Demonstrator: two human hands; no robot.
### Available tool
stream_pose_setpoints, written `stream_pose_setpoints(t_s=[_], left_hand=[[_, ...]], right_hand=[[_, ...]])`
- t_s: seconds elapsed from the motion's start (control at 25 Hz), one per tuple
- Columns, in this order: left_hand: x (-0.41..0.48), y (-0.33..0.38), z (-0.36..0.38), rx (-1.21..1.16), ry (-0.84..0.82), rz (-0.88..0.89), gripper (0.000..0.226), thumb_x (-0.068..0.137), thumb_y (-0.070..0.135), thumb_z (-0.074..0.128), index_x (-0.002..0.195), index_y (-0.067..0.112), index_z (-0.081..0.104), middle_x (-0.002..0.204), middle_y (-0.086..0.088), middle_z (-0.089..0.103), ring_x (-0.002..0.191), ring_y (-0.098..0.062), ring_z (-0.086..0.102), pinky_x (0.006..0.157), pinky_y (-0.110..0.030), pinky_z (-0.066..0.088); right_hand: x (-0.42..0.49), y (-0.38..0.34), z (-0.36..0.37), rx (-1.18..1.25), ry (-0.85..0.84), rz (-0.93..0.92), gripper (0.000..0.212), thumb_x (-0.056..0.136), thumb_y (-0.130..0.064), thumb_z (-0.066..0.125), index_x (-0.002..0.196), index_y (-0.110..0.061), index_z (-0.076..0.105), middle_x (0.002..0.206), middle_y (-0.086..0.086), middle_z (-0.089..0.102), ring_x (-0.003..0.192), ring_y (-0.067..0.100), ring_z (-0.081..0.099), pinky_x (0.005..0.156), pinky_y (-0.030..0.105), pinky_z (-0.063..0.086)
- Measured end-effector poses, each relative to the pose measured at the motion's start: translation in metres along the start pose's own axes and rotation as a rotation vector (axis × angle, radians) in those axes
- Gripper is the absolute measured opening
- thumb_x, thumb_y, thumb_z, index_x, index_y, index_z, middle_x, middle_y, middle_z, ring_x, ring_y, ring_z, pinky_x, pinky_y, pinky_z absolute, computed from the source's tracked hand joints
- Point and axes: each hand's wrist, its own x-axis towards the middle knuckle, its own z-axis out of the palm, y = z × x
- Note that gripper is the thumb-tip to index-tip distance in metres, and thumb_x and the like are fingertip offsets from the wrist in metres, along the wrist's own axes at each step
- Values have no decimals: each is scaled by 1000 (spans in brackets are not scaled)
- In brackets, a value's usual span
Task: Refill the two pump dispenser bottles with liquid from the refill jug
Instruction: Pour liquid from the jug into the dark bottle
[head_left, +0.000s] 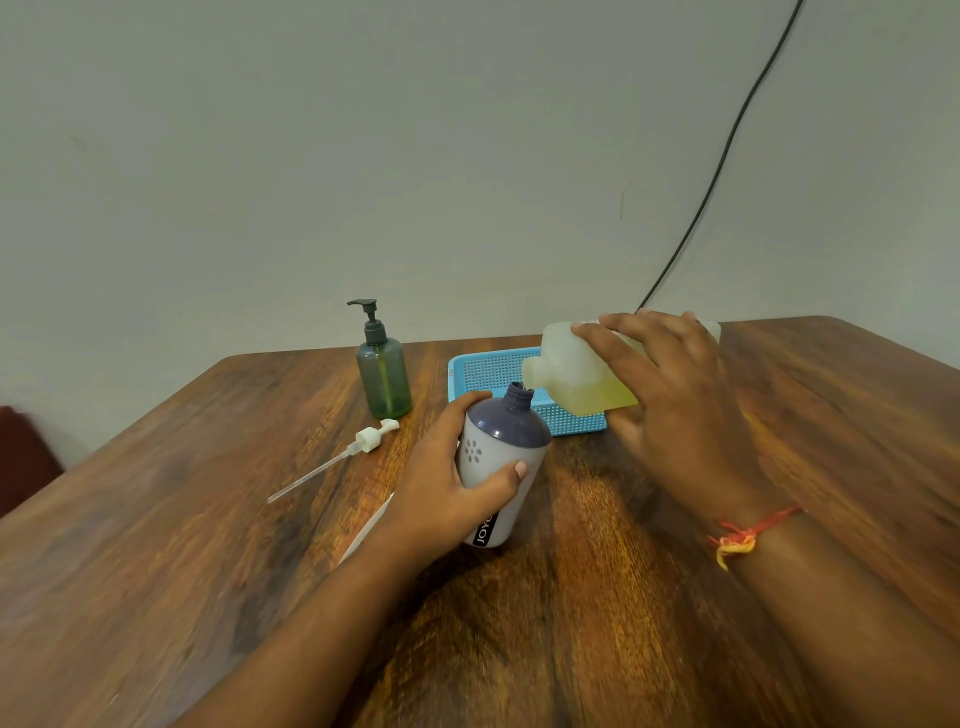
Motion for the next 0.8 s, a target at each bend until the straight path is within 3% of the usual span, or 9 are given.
stream_pose_setpoints(t_s=[0.36, 0.56, 0.8], left_hand=[[-1, 1, 1, -25, 7, 2, 71, 76, 40, 73, 138, 37, 39, 124, 24, 56, 110, 16, 55, 81, -6, 50], [-1, 2, 1, -27, 4, -3, 71, 75, 41, 73, 137, 38, 38, 123, 25, 55, 108, 19, 54, 80, -4, 49], [0, 0, 1, -27, -2, 11, 79, 73, 49, 73, 143, 32, 42, 128, 19, 58, 112, 9, 57, 82, -9, 52]], right_hand=[[0, 1, -1, 9, 10, -2, 85, 73, -4, 80, 147, -28, 46, 142, 3, 53, 133, 31, 43, 120, 49, 20], [0, 1, -1, 7, 11, -10, 84, 73, -5, 80, 147, -27, 47, 142, 3, 53, 133, 32, 43, 120, 50, 20], [0, 1, -1, 0, 10, -12, 84, 73, -5, 81, 147, -27, 46, 143, 3, 53, 133, 32, 43, 120, 50, 20]])
